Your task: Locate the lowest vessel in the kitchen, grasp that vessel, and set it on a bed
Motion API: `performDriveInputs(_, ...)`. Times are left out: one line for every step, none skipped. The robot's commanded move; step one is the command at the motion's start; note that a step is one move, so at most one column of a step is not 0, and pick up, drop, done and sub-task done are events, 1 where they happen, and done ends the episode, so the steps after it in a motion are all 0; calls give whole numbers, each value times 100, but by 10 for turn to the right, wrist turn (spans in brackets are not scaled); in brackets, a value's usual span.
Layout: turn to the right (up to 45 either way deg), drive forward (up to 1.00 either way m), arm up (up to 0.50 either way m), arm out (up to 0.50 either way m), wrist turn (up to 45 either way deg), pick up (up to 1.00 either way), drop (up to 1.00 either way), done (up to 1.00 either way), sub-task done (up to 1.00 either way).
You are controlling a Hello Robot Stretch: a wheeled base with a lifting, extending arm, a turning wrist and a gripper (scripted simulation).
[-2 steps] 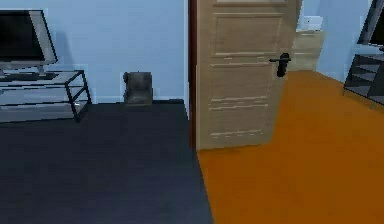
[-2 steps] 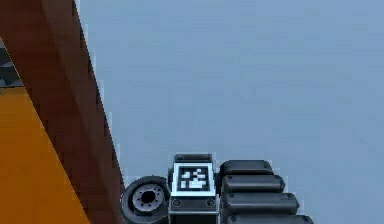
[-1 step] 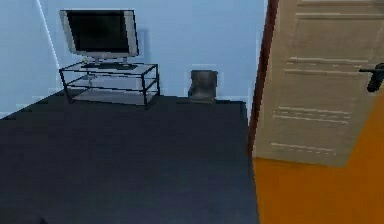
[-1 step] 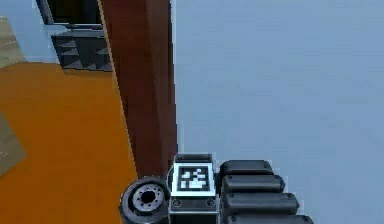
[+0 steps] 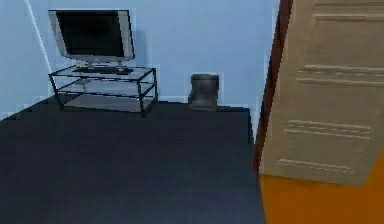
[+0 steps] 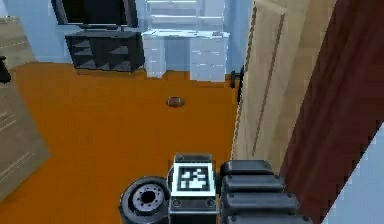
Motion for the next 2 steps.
performDriveInputs(330,0,0,0,0,0,0,0,0)
performDriveInputs(0,30,0,0,0,0,0,0,0)
